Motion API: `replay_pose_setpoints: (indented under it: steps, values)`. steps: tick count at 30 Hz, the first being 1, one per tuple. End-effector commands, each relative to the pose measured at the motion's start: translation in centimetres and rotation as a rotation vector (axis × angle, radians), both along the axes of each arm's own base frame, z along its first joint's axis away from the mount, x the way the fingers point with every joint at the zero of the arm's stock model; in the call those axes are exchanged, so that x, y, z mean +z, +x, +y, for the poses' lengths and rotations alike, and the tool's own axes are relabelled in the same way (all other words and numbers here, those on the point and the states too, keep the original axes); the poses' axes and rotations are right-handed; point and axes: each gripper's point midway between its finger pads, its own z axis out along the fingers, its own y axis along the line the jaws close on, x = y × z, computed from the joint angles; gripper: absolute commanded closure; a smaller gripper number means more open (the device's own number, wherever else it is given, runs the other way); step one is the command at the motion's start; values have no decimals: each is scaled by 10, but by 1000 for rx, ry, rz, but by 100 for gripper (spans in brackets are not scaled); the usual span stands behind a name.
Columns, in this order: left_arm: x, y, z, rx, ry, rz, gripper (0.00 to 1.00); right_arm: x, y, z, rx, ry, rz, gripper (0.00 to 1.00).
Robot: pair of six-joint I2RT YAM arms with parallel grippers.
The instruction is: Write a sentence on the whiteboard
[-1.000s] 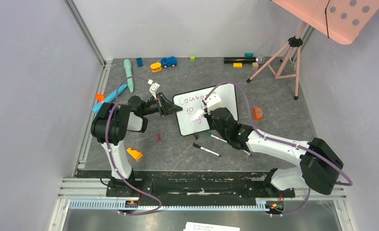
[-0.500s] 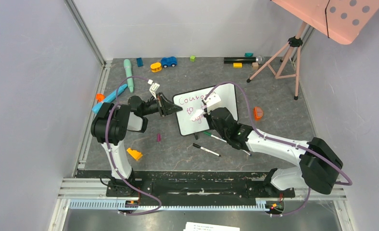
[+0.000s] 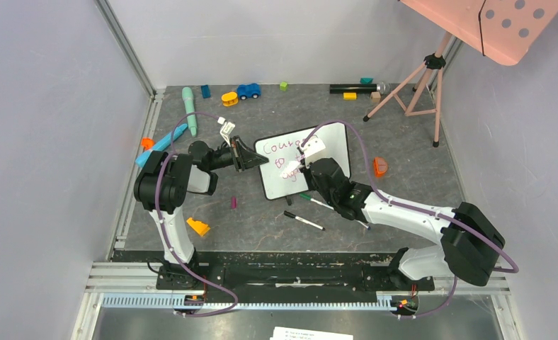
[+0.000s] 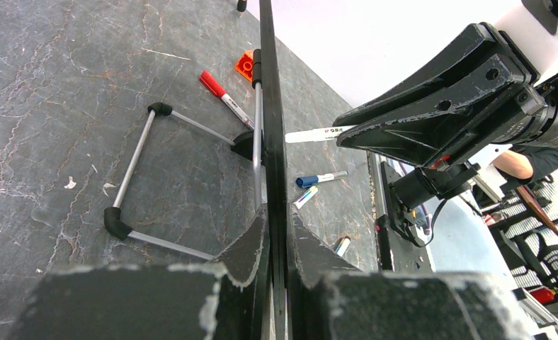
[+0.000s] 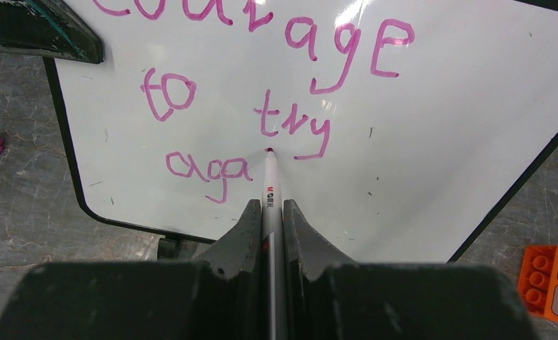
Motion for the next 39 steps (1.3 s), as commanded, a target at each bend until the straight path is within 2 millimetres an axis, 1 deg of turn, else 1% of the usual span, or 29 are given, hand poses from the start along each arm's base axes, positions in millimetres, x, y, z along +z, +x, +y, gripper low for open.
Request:
replay_pose_setpoints:
  steps: [1,4,7,9,16,22,28,33,37,39]
  values:
    - [29,-7,-1,-27,-18,-133,98,23,7,10,11,57,-43,100]
    - [29,-8,-1,-28,-18,-135,98,23,6,11,19,65,-43,100]
    - [30,-7,-1,-26,-18,-137,98,23,9,3,-26,51,-48,100]
    - [29,-8,-1,-28,-18,-135,98,23,9,2,-35,49,-50,100]
    - [29,-7,-1,-27,-18,-134,98,25,5,13,30,79,-46,100]
    - [29,-7,-1,-26,-18,-135,98,21,11,-5,-64,20,-53,100]
    - [30,-7,-1,-27,-18,-136,98,28,3,4,1,80,-59,100]
    - [29,-7,-1,-26,-18,-136,98,34,0,4,21,101,-68,100]
    - [29,-7,-1,-27,-18,-134,98,33,-2,3,25,96,-63,100]
    - [29,-7,-1,-28,-18,-133,98,28,-2,4,26,89,-51,100]
